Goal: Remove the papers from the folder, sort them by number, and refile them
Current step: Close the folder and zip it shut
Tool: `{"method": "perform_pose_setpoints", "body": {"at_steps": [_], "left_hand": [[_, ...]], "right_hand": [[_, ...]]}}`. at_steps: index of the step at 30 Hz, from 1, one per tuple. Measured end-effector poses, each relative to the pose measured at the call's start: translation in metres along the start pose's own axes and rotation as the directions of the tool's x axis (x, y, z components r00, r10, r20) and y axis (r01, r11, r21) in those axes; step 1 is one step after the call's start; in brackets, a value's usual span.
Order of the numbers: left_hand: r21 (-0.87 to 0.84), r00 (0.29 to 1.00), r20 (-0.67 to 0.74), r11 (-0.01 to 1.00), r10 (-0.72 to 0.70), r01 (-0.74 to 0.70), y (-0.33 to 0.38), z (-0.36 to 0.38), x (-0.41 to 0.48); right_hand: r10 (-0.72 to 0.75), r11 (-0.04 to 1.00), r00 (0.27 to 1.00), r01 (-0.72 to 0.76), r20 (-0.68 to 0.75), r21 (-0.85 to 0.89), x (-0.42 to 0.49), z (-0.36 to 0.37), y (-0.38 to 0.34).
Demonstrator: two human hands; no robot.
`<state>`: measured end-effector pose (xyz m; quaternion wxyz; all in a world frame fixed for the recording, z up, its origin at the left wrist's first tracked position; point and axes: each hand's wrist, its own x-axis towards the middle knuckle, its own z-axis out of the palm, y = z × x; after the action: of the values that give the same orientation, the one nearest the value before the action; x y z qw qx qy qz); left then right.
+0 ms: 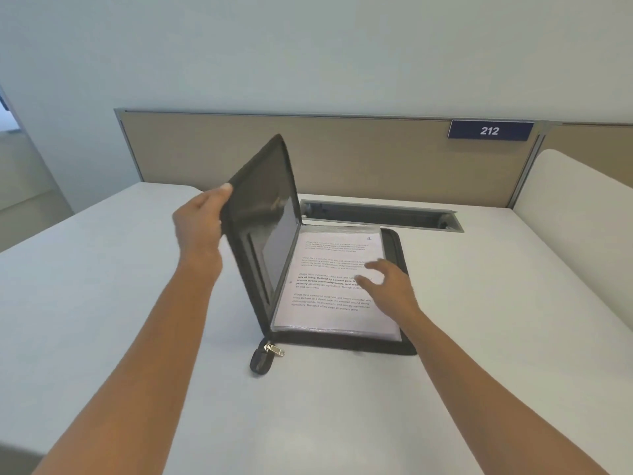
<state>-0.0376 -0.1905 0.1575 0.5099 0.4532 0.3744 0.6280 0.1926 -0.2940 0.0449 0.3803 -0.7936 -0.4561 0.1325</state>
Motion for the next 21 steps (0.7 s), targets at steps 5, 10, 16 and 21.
{"method": "perform_pose_setpoints", "body": {"at_steps": [5, 10, 16, 21], "left_hand": [[0.143, 0.938, 0.344, 0.986, 0.027, -0.081, -0.015, 0.035, -0.037], [0.444, 0.758, 0.633, 0.875, -0.155, -0.193, -0.047, 0.036, -0.054], [0.783, 0.761, 0.529, 0.562, -0.376, -0.266, -0.101, -0.015, -0.053], [0.831, 0.735, 0.470, 0.525, -0.489, -0.183, -0.124, -0.049, -0.049]], "right_hand": [[-0.096, 0.862, 0.992, 0.043, 0.079, 0.505, -0.016, -0.016, -0.061], [0.036, 0.652, 0.998, -0.066, 0.056, 0.755, -0.018, -0.030, -0.075], [0.295, 0.610, 0.955, -0.167, -0.027, 0.775, -0.016, -0.031, -0.035], [0.412, 0.721, 0.891, -0.193, -0.189, 0.666, -0.025, -0.027, 0.007]]}}
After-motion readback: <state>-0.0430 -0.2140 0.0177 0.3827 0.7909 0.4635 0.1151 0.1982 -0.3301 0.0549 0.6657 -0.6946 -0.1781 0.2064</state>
